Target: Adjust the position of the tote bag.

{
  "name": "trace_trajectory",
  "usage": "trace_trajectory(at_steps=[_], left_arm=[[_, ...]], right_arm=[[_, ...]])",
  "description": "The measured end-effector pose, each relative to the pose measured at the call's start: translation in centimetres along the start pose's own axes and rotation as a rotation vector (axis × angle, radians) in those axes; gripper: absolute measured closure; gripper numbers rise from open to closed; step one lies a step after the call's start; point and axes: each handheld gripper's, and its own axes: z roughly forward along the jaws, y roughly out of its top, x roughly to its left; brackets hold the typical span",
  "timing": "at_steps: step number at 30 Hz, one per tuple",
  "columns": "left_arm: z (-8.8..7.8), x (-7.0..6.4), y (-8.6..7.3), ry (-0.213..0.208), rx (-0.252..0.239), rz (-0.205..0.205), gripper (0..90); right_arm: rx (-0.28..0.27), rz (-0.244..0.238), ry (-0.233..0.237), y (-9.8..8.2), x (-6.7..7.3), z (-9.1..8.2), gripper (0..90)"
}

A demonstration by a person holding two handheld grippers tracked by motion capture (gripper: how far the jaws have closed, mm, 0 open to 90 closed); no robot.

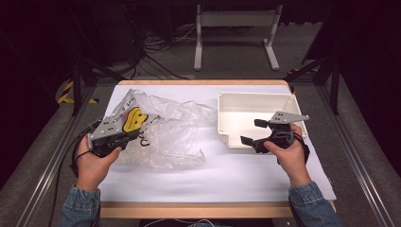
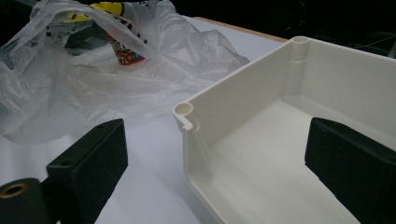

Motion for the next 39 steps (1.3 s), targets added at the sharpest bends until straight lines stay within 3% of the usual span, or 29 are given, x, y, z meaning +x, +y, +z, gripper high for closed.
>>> trace_trajectory(at_steps=[11, 17, 23, 29, 31, 34, 39], left_arm=[[-2.7, 1.9, -1.4, 0.055, -0.057, -0.074, 90.0], [-3.4, 3.4, -2.5, 0.057, -0.067, -0.139, 90.0], [-3.7, 4.7, -3.8, 0.067, -0.076, -0.208, 90.0], [-3.9, 5.2, -4.2, 0.076, -0.076, -0.230, 90.0], [-3.9, 5.2, -4.2, 0.075, -0.072, -0.230, 90.0], [-3.9, 5.2, -4.3, 0.075, -0.065, -0.229, 90.0], [-4.1, 5.5, -4.6, 0.086, -0.065, -0.240, 90.0]], right_arm=[[0.002, -0.035, 0.046, 0.7, 1.5, 2.4, 5.0], [-0.001, -0.044, 0.048, 1.0, 2.3, 4.0, 3.6], [-0.022, -0.009, 0.043, 1.4, 3.3, 5.9, 3.4], [-0.012, -0.005, 0.068, 2.2, 4.7, 8.2, 3.4], [0.021, -0.010, 0.045, 2.5, 5.1, 9.1, 3.5], [0.027, -0.034, 0.023, 3.0, 5.7, 10.3, 4.0], [0.032, -0.025, 0.010, 3.7, 6.3, 12.1, 3.5]])
